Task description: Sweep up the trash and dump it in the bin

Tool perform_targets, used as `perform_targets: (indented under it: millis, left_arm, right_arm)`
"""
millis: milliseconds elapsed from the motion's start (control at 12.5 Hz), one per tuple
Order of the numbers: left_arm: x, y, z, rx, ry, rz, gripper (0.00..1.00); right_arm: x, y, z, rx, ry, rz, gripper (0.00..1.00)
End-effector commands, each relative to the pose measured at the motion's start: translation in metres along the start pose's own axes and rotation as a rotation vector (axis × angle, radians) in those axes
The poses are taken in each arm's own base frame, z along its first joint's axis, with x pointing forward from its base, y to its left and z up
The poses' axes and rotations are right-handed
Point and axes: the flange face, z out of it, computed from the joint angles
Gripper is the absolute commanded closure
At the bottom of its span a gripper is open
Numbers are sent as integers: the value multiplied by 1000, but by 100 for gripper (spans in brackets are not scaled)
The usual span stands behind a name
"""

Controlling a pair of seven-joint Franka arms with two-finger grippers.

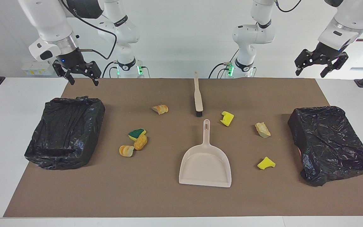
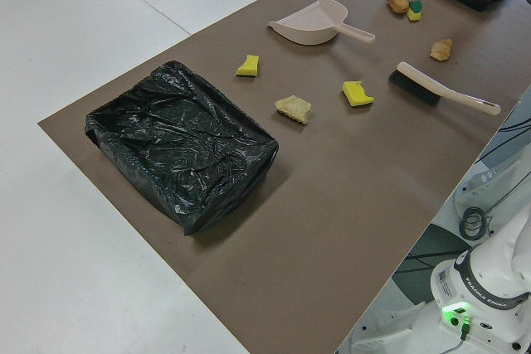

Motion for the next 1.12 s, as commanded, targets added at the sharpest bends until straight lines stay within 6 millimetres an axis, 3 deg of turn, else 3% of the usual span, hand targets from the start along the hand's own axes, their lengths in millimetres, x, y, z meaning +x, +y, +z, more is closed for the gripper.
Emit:
perform_targets:
  millis: [0, 722, 1043]
  left_arm:
    - [-7, -3, -1, 6, -7, -12, 0]
    - [-6, 2, -2, 7, -3, -4, 0]
    - [-5, 15, 0, 3, -5, 19, 0]
  right_arm:
    - [0, 3, -1, 44, 17, 27, 0]
    - [-2, 4, 0, 40, 7, 16, 0]
    - [-7, -2, 6, 33, 1, 13, 0]
